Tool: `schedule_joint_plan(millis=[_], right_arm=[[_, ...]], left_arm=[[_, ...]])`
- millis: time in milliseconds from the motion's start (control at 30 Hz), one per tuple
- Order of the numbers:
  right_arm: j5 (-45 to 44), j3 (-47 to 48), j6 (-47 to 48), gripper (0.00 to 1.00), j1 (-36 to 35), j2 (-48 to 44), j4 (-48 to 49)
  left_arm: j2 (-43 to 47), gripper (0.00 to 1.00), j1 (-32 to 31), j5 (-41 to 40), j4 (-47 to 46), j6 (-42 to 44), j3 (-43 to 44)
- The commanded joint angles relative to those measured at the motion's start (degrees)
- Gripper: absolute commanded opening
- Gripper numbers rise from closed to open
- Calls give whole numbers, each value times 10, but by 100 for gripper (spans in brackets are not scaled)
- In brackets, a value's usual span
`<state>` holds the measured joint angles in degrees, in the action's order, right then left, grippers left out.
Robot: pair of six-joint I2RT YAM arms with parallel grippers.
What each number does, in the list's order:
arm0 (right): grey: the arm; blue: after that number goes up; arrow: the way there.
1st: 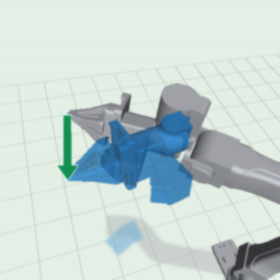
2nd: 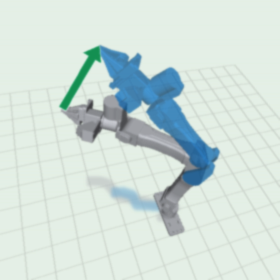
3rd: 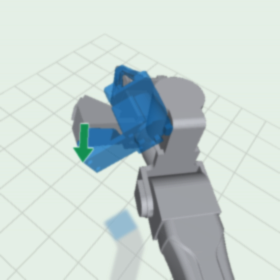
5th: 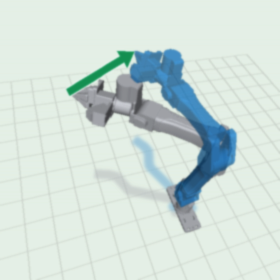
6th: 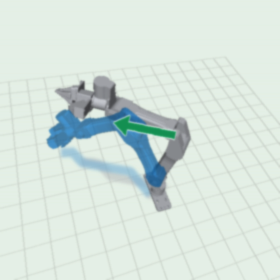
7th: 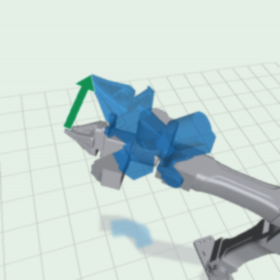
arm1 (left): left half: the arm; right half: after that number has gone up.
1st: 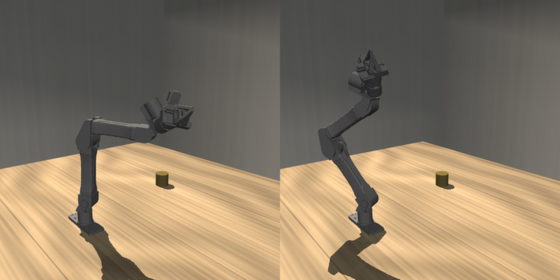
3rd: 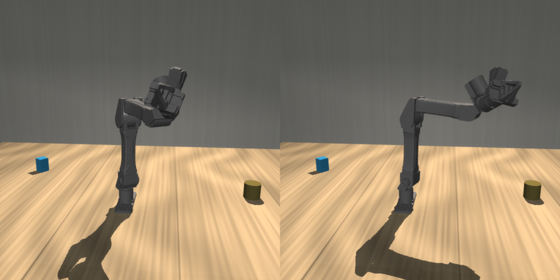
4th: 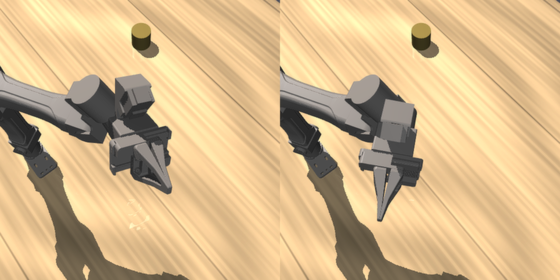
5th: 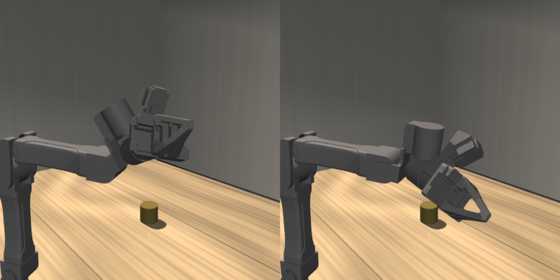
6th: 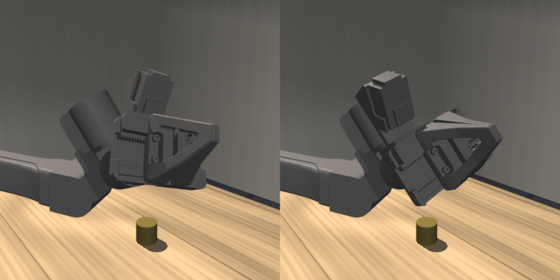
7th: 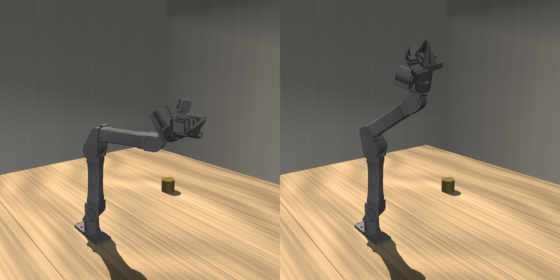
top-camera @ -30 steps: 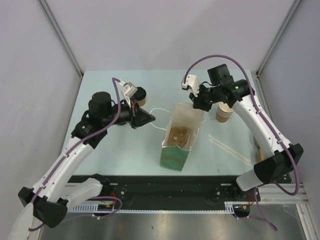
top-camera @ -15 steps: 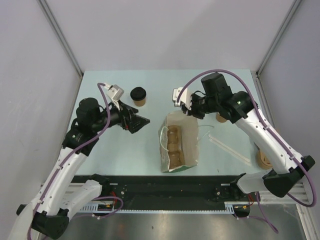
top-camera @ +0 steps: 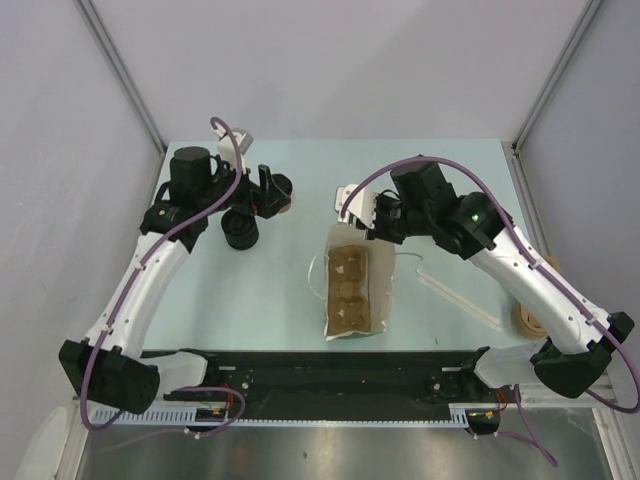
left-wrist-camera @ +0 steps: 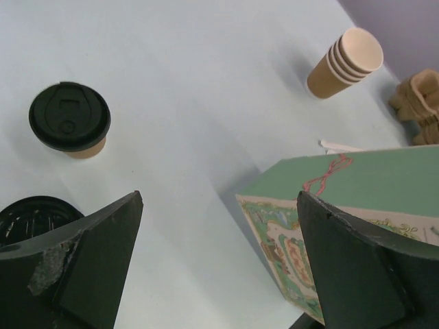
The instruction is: Pack the takeout coffee
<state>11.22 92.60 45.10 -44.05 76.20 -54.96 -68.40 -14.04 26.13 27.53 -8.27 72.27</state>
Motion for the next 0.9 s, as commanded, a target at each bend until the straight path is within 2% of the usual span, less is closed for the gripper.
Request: schedule_joint_plan(millis=[0, 67, 267, 500, 633, 867], right_arm=[[-37, 0, -24, 0, -7, 4, 19], [-38, 0, -25, 0, -7, 9, 23], [-30, -1, -33, 0, 4, 18, 20], [-22, 11, -39, 0, 20, 48, 10], [-16, 25, -46, 0, 23, 66, -4], [-3, 41, -64, 0, 34, 91, -18]], left_arm=[[-3, 99, 5, 34, -24, 41, 14], [-27, 99, 5, 32, -37, 45, 15], [-206, 98, 8, -61, 117, 122, 199], [-362, 99, 9, -155, 150, 117, 343], [-418, 100, 9, -196, 157, 128, 392], [-491, 100, 23, -165, 193, 167, 453]])
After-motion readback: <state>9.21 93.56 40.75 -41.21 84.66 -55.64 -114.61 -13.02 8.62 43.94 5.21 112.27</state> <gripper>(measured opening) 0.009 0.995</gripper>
